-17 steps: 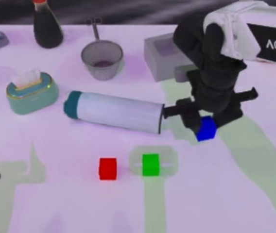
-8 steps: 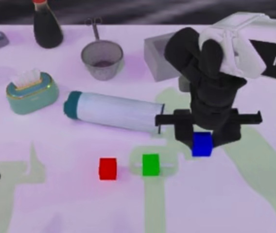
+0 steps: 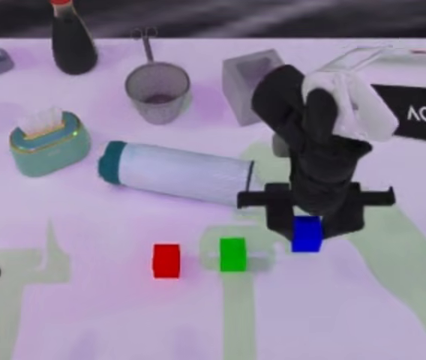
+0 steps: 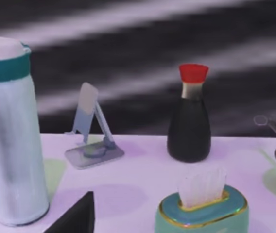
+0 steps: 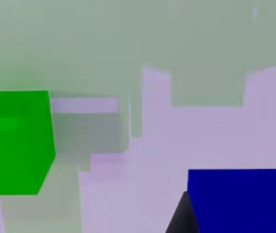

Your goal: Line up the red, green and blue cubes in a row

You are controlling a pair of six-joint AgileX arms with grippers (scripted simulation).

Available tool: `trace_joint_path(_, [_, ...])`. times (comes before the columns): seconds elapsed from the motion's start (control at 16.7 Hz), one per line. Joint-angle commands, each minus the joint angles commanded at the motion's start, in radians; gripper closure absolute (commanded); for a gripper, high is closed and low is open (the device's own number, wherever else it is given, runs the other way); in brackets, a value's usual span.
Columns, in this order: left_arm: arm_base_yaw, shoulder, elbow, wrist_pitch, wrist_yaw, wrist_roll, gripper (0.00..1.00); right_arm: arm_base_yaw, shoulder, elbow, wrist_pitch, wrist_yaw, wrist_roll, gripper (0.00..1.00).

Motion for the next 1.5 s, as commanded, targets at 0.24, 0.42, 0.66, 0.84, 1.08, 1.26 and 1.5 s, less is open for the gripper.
trace_joint_path(0.24, [0.0, 0.0, 0.0, 0.0, 0.0, 0.0, 0.0, 0.006, 0.049, -0.079, 0.126, 0.0, 0.001, 1.0])
trace_joint_path(0.42, [0.0, 0.0, 0.0, 0.0, 0.0, 0.0, 0.0, 0.007, 0.053, -0.083, 0.132, 0.001, 0.001, 1.0])
trace_joint_path(0.66, [0.0, 0.0, 0.0, 0.0, 0.0, 0.0, 0.0, 0.007, 0.053, -0.083, 0.132, 0.001, 0.001, 0.77])
trace_joint_path(0.84, [0.0, 0.0, 0.0, 0.0, 0.0, 0.0, 0.0, 0.007, 0.053, -0.083, 0.132, 0.001, 0.001, 0.55])
trace_joint_path(1.08, [0.0, 0.0, 0.0, 0.0, 0.0, 0.0, 0.0, 0.007, 0.053, -0.083, 0.132, 0.001, 0.001, 0.25])
trace_joint_path(1.26, [0.0, 0.0, 0.0, 0.0, 0.0, 0.0, 0.0, 0.007, 0.053, -0.083, 0.132, 0.001, 0.001, 0.02])
trace_joint_path(1.5, [0.0, 0.0, 0.0, 0.0, 0.0, 0.0, 0.0, 0.007, 0.053, -0.083, 0.132, 0.001, 0.001, 0.0])
